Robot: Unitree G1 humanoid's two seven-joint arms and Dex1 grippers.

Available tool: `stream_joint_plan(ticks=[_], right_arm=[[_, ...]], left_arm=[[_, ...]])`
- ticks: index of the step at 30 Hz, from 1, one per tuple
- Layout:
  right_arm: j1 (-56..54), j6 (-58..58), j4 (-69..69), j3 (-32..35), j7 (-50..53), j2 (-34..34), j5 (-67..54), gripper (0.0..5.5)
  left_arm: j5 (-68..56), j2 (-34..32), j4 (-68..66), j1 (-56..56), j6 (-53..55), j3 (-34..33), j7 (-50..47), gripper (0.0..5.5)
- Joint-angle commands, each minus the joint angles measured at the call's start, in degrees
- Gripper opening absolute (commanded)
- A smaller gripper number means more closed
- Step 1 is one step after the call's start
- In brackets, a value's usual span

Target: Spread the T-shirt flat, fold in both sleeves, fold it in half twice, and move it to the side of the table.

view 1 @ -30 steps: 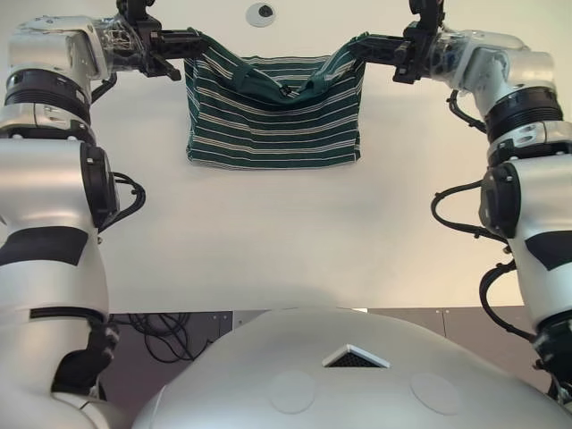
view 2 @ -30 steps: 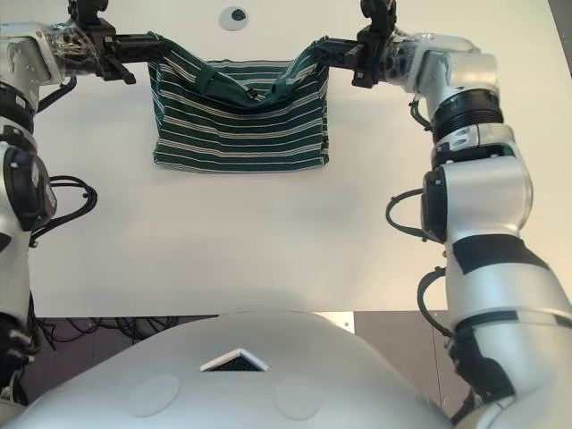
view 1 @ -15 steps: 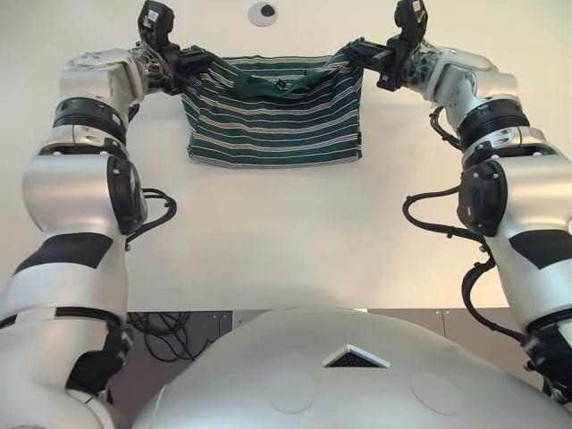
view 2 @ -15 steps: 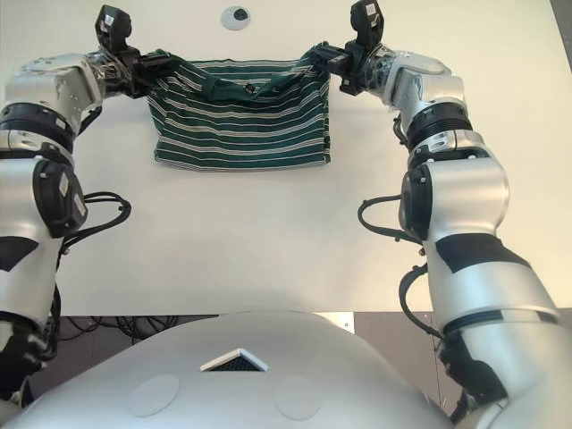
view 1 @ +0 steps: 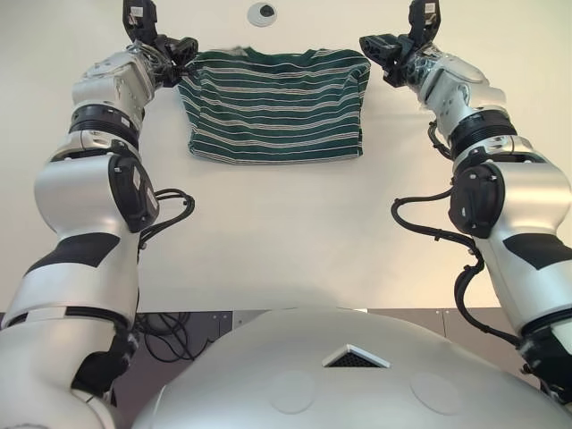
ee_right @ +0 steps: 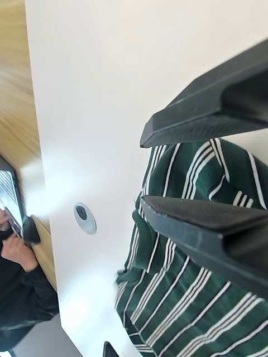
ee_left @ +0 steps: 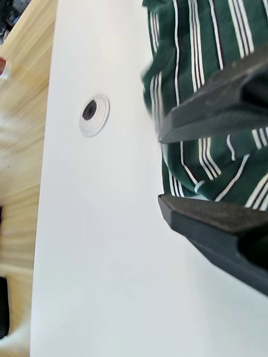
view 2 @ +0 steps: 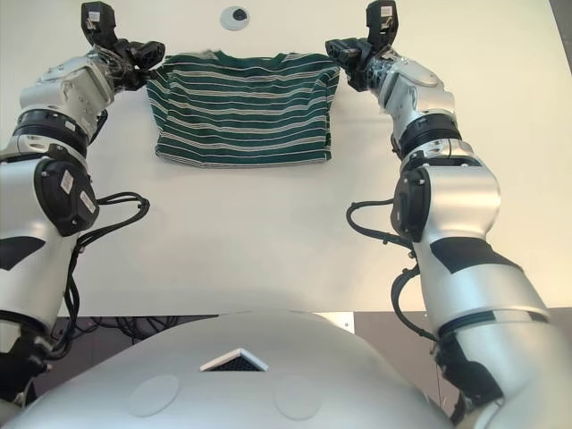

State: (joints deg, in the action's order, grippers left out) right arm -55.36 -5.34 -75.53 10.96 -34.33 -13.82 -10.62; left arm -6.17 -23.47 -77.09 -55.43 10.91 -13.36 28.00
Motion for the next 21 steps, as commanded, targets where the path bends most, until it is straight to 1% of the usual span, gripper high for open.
stream_joint_plan(ticks=[1, 2, 3, 4, 6, 8, 9, 10, 12, 14, 18, 20, 21], right_arm=[[0.95, 1.59, -0.24, 0.62, 0.94, 0.19, 1.19, 1.55], [1.21, 2.56, 0.01, 0.22, 0.85, -0.47, 1.77, 1.55], [1.83, 4.23, 0.67, -1.64, -0.64, -1.51, 3.68, 1.55], [2.38, 5.11, 1.26, -2.39, -2.06, -2.35, 4.58, 1.55], [3.71, 5.83, 2.66, -2.12, -4.87, -4.36, 4.57, 1.55], [5.61, 5.96, 4.99, -0.22, -6.77, -6.63, 2.73, 1.55], [7.06, 5.73, 6.87, 0.54, -7.58, -7.53, 1.8, 1.55], [8.56, 5.23, 8.89, 1.23, -8.22, -8.13, 0.87, 1.55], [11.61, 4.27, 13.36, 1.91, -8.02, -8.84, 0.07, 1.55], [14.04, 2.57, 18.09, 2.79, -7.06, -9.12, -1.1, 1.55], [16.86, -2.31, 27.99, 2.61, -6.81, -7.98, -2.12, 1.55], [18.67, -4.98, 32.17, 2.03, -6.48, -7.66, -2.56, 1.55], [19.3, -6.17, 33.54, 1.66, -6.43, -7.27, -2.72, 1.55]], left_arm=[[0.4, 0.39, 0.19, 0.75, -1.59, -0.73, -0.55, 2.37], [0.0, 0.25, 0.61, 0.35, -2.52, -1.16, 0.31, 2.42], [-0.77, -0.12, 1.97, -0.28, -3.74, -1.23, 4.6, 2.67], [-1.4, -0.38, 3.4, -0.65, -4.5, -1.0, 9.11, 2.77], [-2.85, -0.35, 8.38, -0.21, -4.21, 0.15, 18.98, 2.95], [-4.6, 0.49, 18.17, 2.86, -0.58, 2.21, 25.42, 2.95], [-6.05, 1.36, 25.62, 5.59, 2.85, 3.42, 27.08, 2.95], [-7.56, 2.47, 33.66, 8.74, 6.18, 4.68, 27.49, 2.95], [-9.61, 4.9, 51.13, 16.68, 12.96, 9.67, 27.11, 2.95], [-10.28, 7.84, 63.72, 23.93, 17.28, 15.49, 25.29, 2.95], [-6.98, 13.72, 77.18, 38.63, 20.38, 26.25, 17.4, 2.95], [-6.91, 15.74, 80.64, 42.45, 20.91, 29.44, 14.81, 2.95], [-7.08, 17.07, 80.99, 43.39, 20.93, 29.95, 13.37, 2.95]])
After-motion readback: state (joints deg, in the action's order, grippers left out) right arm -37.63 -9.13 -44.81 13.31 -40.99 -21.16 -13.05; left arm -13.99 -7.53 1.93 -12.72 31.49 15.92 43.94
